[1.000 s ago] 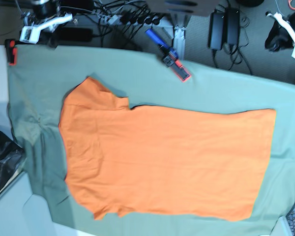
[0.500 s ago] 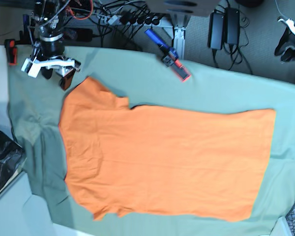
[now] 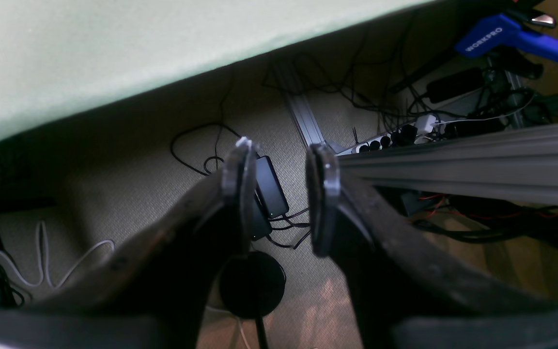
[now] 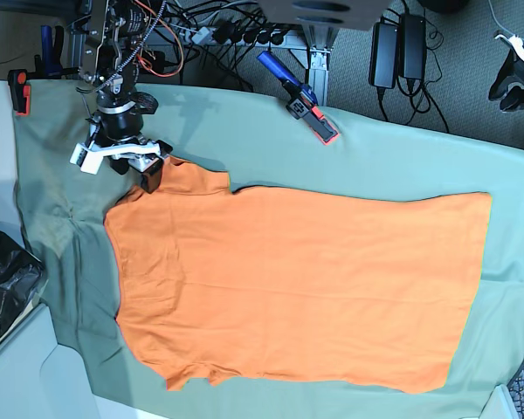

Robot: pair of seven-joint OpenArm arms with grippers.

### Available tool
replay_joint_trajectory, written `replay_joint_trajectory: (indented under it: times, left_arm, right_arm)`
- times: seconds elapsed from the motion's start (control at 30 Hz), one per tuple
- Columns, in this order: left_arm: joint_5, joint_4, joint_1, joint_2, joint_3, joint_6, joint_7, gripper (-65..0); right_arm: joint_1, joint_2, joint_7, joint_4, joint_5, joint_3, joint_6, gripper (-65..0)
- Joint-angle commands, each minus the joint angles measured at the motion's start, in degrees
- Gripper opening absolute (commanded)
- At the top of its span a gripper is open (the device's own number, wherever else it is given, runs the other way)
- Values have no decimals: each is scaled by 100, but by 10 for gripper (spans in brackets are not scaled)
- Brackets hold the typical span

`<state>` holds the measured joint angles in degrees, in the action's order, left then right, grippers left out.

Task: Fold the T-shirt properly
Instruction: 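Grasp the shirt's shoulder with the right gripper and hem corner with the left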

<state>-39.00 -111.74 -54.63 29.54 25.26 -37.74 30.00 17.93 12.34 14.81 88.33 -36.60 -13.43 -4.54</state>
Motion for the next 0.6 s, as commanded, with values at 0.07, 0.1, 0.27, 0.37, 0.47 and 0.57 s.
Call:
replay_joint_trajectory:
  times: [0.07, 0.1, 0.27, 0.37, 0.47, 0.57]
  left_arm:
    - [-61, -74, -61, 68, 114, -20, -105, -432]
    - [-61, -74, -61, 68, 136, -20, -105, -432]
    - [-61, -74, -59, 87, 144, -2, -105, -432]
    - [-63, -74, -59, 96, 144, -2, -118, -432]
    - [-70, -74, -57, 103, 144, 0, -35, -432]
    - [-431, -74, 66, 111, 144, -57, 361, -432]
  right_arm:
    - [120, -153, 498, 188, -70, 22, -337, -211]
    - [181, -212, 529, 258, -72, 22, -339, -211]
    - [466, -428, 601, 564, -94, 39, -345, -211]
    - [442, -492, 575, 579, -85, 39, -341, -211]
    - [393, -490, 492, 579, -22, 37, -341, -214]
    - [297, -492, 485, 577, 155, 37, -341, -214]
